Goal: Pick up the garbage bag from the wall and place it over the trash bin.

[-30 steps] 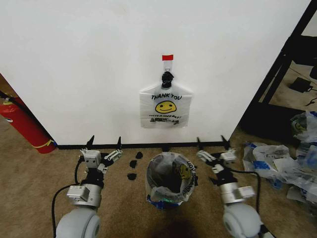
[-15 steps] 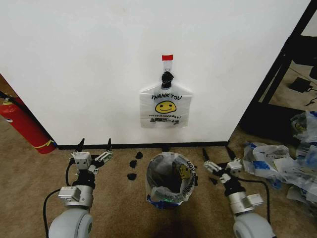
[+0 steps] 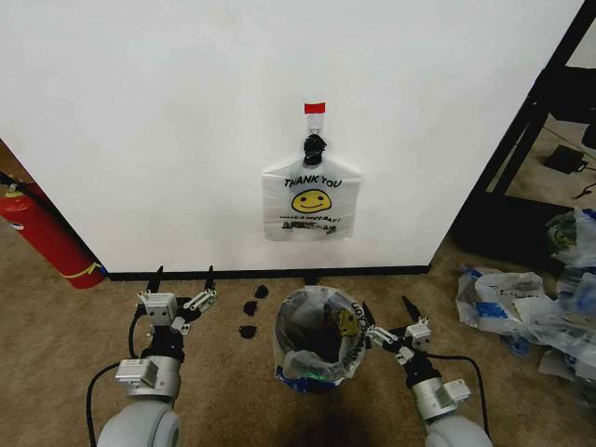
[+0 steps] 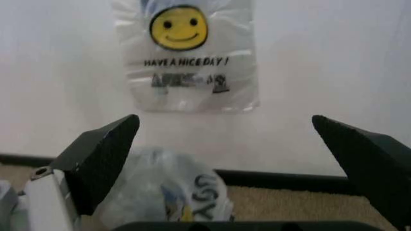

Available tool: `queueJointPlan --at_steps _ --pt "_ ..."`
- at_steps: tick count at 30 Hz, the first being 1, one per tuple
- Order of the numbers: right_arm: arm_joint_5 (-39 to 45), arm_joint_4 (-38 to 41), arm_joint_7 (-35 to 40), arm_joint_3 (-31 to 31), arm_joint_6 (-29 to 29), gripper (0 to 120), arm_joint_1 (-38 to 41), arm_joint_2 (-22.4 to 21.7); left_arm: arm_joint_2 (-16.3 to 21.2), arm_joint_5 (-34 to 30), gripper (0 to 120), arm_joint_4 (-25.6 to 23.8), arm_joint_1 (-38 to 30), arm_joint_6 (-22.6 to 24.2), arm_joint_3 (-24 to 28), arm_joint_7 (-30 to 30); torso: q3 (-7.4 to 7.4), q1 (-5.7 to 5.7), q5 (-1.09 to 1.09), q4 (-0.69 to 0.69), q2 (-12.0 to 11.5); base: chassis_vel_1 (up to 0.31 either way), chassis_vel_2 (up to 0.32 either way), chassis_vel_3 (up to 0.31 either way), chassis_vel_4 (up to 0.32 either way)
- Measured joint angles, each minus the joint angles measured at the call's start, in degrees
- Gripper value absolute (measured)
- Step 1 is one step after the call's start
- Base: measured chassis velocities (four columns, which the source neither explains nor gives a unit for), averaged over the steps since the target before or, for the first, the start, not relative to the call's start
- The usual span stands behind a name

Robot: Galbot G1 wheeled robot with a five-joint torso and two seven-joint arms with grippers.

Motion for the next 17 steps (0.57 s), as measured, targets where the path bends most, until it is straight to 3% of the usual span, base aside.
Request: queueJointPlan --at_steps 10,17 --pt "-2.57 4.18 0.60 0.30 0.47 100 -0.24 0.42 -0.47 0.85 100 0.48 0.25 -0.15 0.33 0.10 0.00 0.00 0.02 0.00 0.00 0.000 0.000 0.000 0.000" --pt "-7.41 13.52 6.30 4.17 -6.53 100 0.26 1.92 0.04 -0.20 100 -1.20 0.17 1.35 1.05 0.17 0.00 0.00 -0.02 0.00 0.00 0.000 0.000 0.000 0.000"
